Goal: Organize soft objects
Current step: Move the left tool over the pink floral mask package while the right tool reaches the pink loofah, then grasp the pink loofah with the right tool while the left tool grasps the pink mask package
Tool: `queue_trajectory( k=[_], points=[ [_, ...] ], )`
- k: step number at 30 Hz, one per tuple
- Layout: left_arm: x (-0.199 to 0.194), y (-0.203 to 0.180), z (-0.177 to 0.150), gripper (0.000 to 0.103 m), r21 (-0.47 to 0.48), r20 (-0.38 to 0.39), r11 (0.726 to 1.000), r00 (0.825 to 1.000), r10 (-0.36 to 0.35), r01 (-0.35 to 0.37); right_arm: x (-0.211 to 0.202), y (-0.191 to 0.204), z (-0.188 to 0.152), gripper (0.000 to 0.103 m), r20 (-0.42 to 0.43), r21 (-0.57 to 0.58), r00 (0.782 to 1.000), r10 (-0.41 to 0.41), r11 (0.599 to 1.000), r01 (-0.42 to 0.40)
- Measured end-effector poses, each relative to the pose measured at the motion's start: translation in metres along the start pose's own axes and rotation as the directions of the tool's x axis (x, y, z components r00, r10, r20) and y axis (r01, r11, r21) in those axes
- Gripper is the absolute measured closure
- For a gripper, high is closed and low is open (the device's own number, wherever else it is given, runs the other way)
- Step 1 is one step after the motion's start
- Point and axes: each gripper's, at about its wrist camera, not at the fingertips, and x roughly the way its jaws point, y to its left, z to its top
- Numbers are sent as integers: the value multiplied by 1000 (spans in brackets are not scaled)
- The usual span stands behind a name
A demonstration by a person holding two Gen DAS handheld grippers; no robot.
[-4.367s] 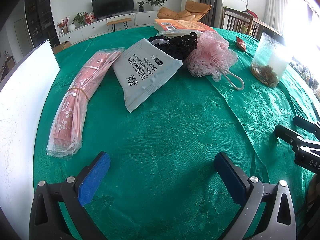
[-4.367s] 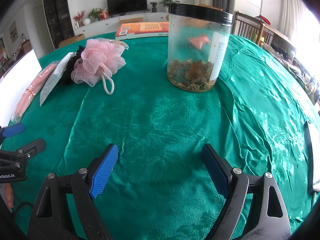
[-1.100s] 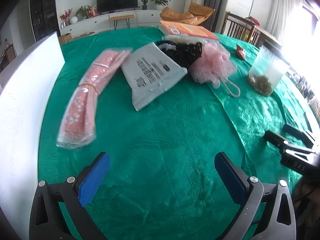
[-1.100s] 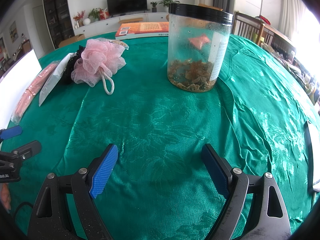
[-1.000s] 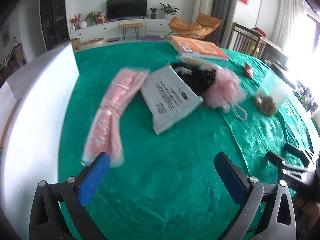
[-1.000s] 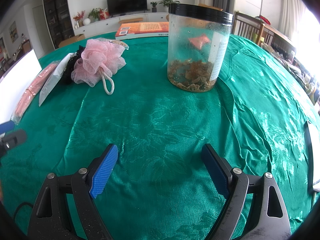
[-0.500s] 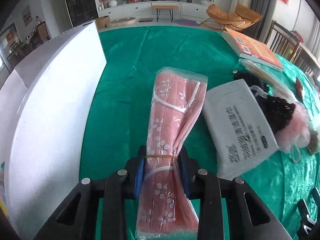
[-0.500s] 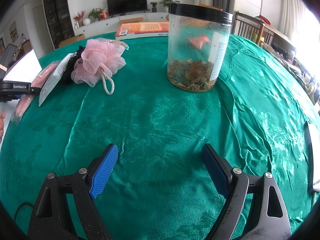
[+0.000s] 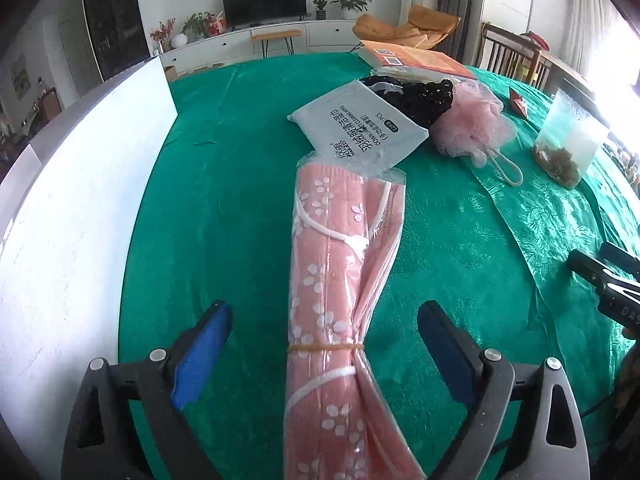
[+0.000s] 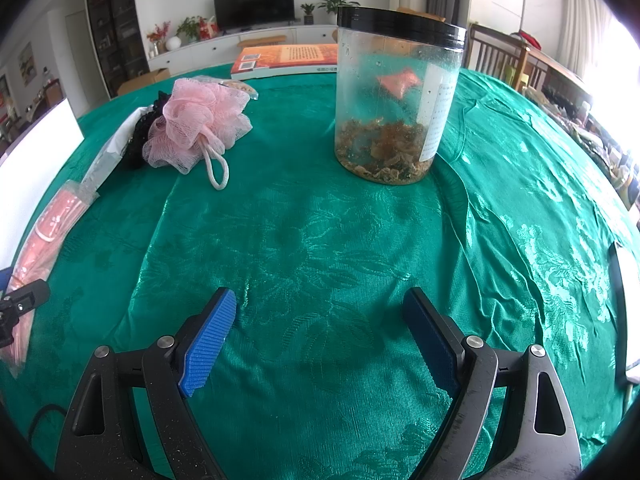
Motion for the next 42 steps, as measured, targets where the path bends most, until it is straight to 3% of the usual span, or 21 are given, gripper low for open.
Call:
queue_trajectory(
  k=[8,17,19,21,23,26,29,30,31,32,36,42],
  points=[
    [10,4,-1,0,-7,19,1000,1000,-22,22,0,0,0,16,0,0,1000,0,1000,0],
    [10,4,-1,0,-7,20,1000,1000,-20,20,0,0,0,16,1,0,1000,1,1000,-1],
    [10,4,-1,0,-7,20,1000,1000,-19,20,-2,0,3,15,3,22,999,34,999,-34],
    [10,4,-1,0,-7,20,1000,1000,-19,19,-10,7,17,15,62,32,989,134,990,-136],
    [10,4,-1,0,-7,20,1000,1000,-20,20,-9,25,41,15,94,-29,979,182,983,-180],
    [10,4,-1,0,-7,20,1000,1000,-20,20,14,51,84,18,66,-85,967,248,967,-242],
    [10,4,-1,0,-7,20,1000,1000,-20,20,46,61,117,19,39,-53,961,274,961,-272],
    [10,4,-1,0,-7,20,1000,1000,-20,20,57,62,124,31,25,-40,956,291,956,-290],
    [10,4,-1,0,-7,20,1000,1000,-20,20,67,63,128,66,-3,-26,949,315,949,-315],
    [10,4,-1,0,-7,20,1000,1000,-20,20,76,62,131,80,-41,-10,944,327,945,-327],
    [10,4,-1,0,-7,20,1000,1000,-19,20,55,44,113,85,-13,21,935,356,934,-355],
    [10,4,-2,0,-7,20,1000,1000,-19,19,-17,-1,48,85,48,87,939,340,935,-343]
  ],
)
